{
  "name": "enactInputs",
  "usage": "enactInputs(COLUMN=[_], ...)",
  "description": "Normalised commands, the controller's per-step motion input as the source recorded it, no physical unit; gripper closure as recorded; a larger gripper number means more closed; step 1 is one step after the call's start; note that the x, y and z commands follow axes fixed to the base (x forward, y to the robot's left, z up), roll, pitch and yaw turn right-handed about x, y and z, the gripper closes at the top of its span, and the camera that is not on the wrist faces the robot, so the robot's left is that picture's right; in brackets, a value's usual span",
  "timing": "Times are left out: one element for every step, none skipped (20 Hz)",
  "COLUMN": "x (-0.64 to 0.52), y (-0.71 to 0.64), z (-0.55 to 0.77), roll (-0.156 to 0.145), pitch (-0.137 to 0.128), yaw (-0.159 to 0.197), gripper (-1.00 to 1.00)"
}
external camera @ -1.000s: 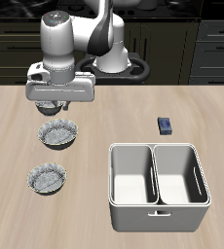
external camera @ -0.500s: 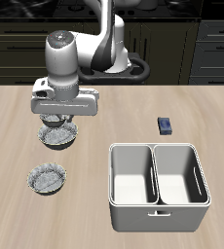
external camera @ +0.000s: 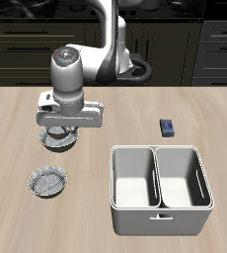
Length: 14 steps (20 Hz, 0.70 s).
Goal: Stack the smallest bowl on the largest bowl
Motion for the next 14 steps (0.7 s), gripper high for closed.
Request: enactInputs(x=[-0.08, -0.02, -0.01, -0.04, 0.0, -0.05, -0.06, -0.06, -0.08, -0.12, -0.04, -0.16, 0.02, -0.15], y=[-0.12, -0.05, -0.13, 0.0, 0.0, -0.11, 0.04, 0.03, 0.01, 0.13, 0.05, 0.12, -0.04, 0.22], z=[-0.05, 0.0, -0.09, -0.01, 0.0, 0.02, 0.05, 0.05, 0.08, 0.17, 0.13, 0.44, 0.0, 0.57], roll=[-0.136, -0.041, -0.045, -0.009, 0.0, -0.077, 0.014, 0.013, -0.012, 0.023, 0.057, -0.031, 0.0, 0.05], pitch=[0.029, -0.001, 0.049, 0.025, 0.0, 0.072, -0.025, 0.018, 0.001, -0.019, 0.001, -0.027, 0.0, -0.013], yaw=[0.008, 0.006, -0.046, -0.01, 0.0, 0.014, 0.006, 0.006, 0.031, 0.008, -0.014, 0.014, 0.0, -0.003], gripper=[1.0, -1.0, -1.0, -1.0, -1.0, -1.0, -1.0, -1.0, -1.0, -1.0, -1.0, -1.0, -1.0, -1.0])
